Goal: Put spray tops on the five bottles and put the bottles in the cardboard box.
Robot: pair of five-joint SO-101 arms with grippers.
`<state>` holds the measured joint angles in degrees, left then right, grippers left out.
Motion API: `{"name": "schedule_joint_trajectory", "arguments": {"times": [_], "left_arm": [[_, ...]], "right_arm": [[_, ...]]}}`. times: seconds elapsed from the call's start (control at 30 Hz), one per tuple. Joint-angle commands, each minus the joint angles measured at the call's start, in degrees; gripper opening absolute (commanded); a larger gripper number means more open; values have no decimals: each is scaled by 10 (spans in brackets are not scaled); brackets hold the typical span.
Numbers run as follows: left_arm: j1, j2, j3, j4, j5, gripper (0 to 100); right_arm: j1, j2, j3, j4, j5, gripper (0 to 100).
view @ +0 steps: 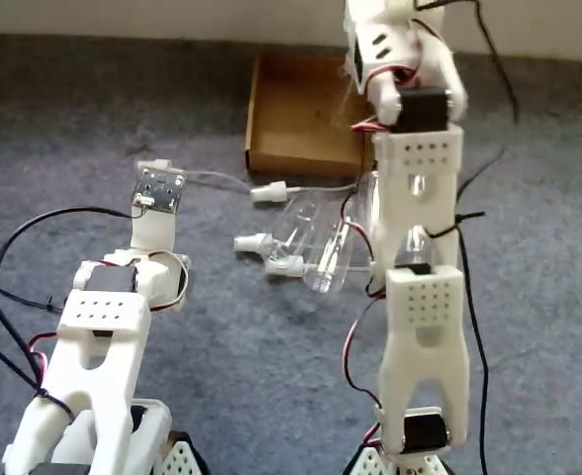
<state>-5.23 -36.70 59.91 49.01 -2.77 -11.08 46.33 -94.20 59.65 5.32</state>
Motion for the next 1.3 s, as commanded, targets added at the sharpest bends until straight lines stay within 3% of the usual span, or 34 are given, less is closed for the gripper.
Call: {"name": "schedule_joint_trajectory", "arguments": {"times": [0.0, 0.13, 0.33, 0.5, 0.67, 0.8, 0.9, 0.97, 1.27], "left_arm": [[11, -5, -4, -8, -5, 157], [10, -5, -4, -8, -5, 156], [8, -5, -4, -8, -5, 156], [8, -7, -4, -8, -5, 157], [10, -7, -4, -8, -6, 157], [9, -7, -4, -8, -28, 155], [9, -6, -4, -8, -28, 155], [9, -5, -4, -9, -28, 155], [8, -5, -4, -9, -29, 155]], "right_arm": [[-3, -116, -95, 301, 3, 255], [11, -119, -94, 420, 20, 190], [22, -116, 24, 416, 54, 166], [-7, -163, 240, 415, 64, 147], [-60, -168, 431, 377, 207, 216], [-63, -149, 438, 309, 445, 316], [-82, -113, 438, 306, 600, 324], [-86, -76, 436, 298, 629, 324], [-90, 21, 433, 196, 629, 324]]}}
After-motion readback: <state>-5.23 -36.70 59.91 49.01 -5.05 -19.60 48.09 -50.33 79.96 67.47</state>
